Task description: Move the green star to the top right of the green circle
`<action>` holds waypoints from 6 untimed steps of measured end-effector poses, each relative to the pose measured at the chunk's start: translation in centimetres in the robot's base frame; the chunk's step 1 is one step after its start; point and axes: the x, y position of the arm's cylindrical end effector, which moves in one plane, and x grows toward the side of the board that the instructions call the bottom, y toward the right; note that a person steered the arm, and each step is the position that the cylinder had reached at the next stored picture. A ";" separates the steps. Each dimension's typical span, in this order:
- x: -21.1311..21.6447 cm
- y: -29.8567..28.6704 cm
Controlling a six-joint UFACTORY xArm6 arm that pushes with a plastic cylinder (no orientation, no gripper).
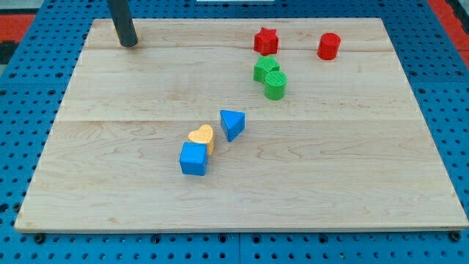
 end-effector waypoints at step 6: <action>4.7 28.7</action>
